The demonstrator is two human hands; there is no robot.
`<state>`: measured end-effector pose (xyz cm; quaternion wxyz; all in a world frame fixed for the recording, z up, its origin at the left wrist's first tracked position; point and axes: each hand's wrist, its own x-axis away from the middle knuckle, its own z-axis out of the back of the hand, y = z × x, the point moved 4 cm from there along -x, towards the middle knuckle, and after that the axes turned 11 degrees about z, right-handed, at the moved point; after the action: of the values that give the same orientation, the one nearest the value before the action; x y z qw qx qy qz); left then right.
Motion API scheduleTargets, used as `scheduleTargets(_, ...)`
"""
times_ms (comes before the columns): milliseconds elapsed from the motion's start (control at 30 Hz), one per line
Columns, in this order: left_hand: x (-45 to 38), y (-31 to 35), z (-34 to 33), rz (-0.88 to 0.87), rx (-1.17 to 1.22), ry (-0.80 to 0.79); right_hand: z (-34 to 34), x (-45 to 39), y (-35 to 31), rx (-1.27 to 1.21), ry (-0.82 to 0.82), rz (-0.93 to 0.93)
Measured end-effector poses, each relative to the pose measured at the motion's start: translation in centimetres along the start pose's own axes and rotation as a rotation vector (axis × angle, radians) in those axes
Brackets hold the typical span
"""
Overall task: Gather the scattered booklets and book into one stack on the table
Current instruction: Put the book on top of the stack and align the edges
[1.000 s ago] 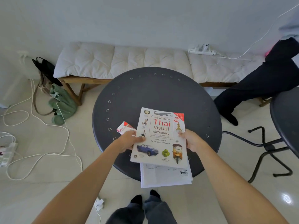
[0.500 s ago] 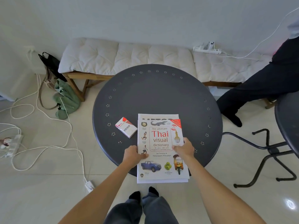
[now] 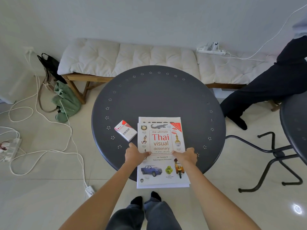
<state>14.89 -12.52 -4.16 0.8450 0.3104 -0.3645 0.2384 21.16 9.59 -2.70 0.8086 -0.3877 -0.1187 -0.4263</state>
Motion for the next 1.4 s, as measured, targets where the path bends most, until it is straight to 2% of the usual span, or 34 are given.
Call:
scheduleTargets(200,-0.1,0.0,0.0,0.07,0.123,-0.187,0.4,-0.8,1.1,-0.045,-0.12,0.007)
scheduleTargets(333,0.6,-0.2,-0.3,0.067,0.326,-0.343,0.4,-1.4,1.6,-0.129,-0.226,-0.002)
scheduleTargets(467,1.5,-0.1,-0.3,0.004,0.407,-0.398,1.2,-1.2,1.9,-0.259,-0.289,-0.007)
scheduleTargets(667,2.7,0.9,1.0,-0.119,0.429,-0.433,2.6,-0.8,0.9,-0.418,-0.374,0.105)
scheduleTargets(833,3.2,3.8,2.8,-0.218,0.343,-0.319,5.0,-1.5,-1.7,-0.33,-0.383,0.211)
scheduleTargets(1033,4.1,7.0,4.6,-0.336,0.226,-0.062,6.9,-2.2,-4.9,-0.351,-0.25,0.348)
scheduleTargets(1267,4.5,8.9,5.6,-0.389,0.292,0.098,7.9,-2.4,-7.3,-0.343,-0.103,0.486)
scheduleTargets(1400,4.1,9.3,5.6,-0.363,0.375,0.147,8.5,-2.1,-8.5,-0.288,-0.02,0.573)
